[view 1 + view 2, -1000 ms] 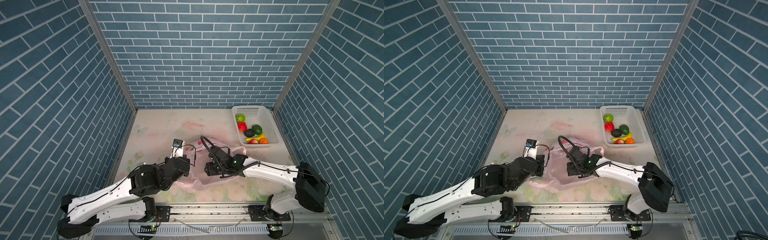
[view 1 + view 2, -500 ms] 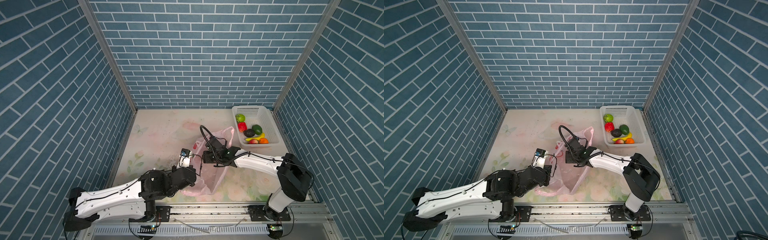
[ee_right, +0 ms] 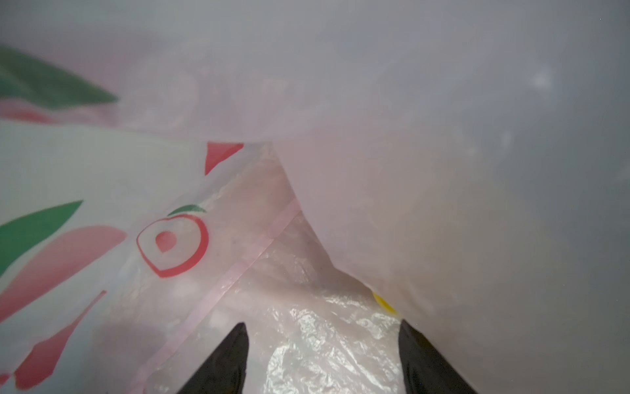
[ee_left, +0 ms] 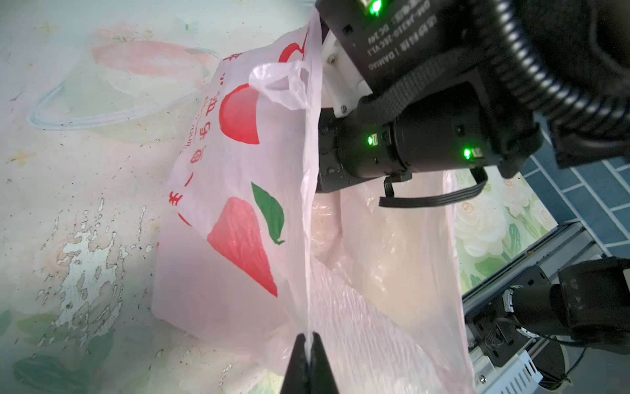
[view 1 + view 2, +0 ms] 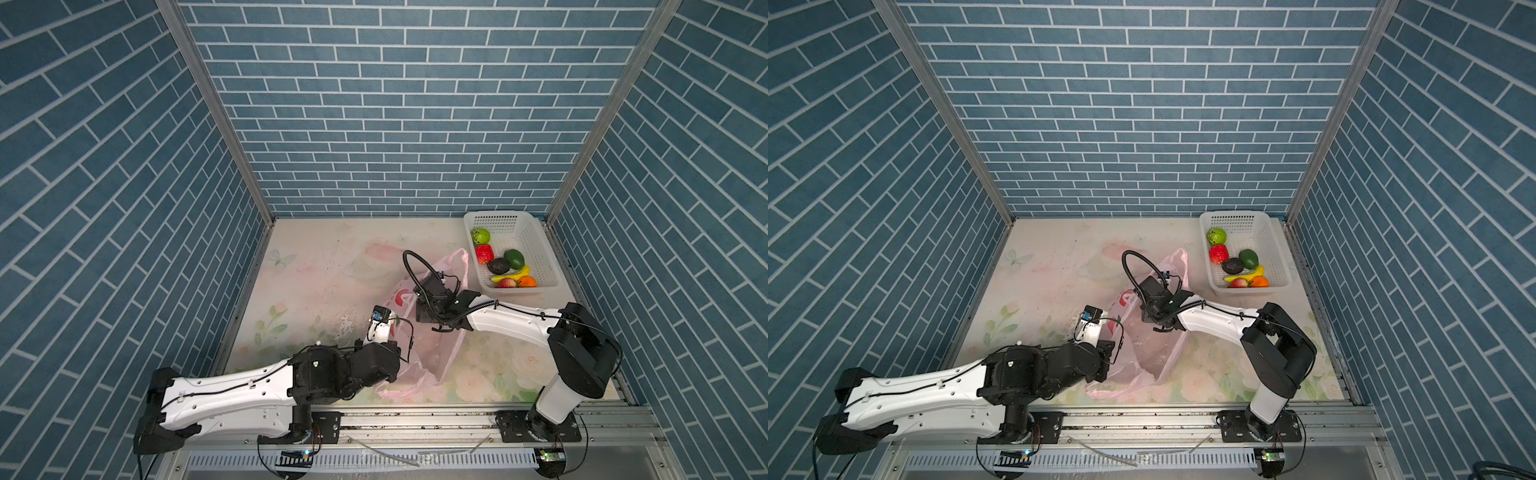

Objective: Untie the knot of the plastic bag and take out the fruit
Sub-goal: Pick up the fruit from the plastic bag.

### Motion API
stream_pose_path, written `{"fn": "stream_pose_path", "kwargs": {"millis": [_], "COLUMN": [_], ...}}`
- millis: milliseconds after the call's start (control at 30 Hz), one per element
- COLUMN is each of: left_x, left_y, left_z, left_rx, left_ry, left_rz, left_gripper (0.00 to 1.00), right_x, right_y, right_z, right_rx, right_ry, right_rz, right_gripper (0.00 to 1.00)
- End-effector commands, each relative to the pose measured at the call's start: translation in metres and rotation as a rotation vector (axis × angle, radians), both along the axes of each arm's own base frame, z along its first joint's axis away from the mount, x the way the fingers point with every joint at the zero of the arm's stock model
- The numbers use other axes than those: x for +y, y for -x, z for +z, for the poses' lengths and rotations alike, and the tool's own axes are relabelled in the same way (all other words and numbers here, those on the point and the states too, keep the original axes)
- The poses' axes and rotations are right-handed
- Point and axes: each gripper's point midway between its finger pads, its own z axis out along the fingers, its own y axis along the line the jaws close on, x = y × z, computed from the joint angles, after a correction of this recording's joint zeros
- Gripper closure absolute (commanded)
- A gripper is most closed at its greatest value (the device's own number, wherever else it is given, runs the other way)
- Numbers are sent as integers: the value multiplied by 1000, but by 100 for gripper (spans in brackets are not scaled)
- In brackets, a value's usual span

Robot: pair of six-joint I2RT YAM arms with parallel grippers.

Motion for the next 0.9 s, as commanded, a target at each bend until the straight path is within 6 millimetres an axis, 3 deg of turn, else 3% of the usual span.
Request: {"fn": "stream_pose_path", "kwargs": {"millis": [0, 200, 400, 700, 867], "left_x": [0, -9, -17, -17, -20], "left_y": [5, 11, 14, 17, 17], "left_z": [-9, -11, -11, -10, -7], "left_rx": [14, 8, 0, -6, -18], "left_ry": [-32, -54, -55, -56, -54], "left_rz": [-5, -32, -56, -77, -88], "left_gripper": [100, 100, 100, 100, 100], "right_x": [-21, -27, -38, -35, -24], "right_y": [-6, -9, -15, -32, -37], "right_z": [7, 11, -4, -20, -11], "right_rx": [-6, -5, 38, 84, 73], "right_ry": [80, 92, 116, 119, 104], "right_rz": [-78, -85, -124, -116, -71], "right_gripper": [29, 28, 25, 23, 22]}}
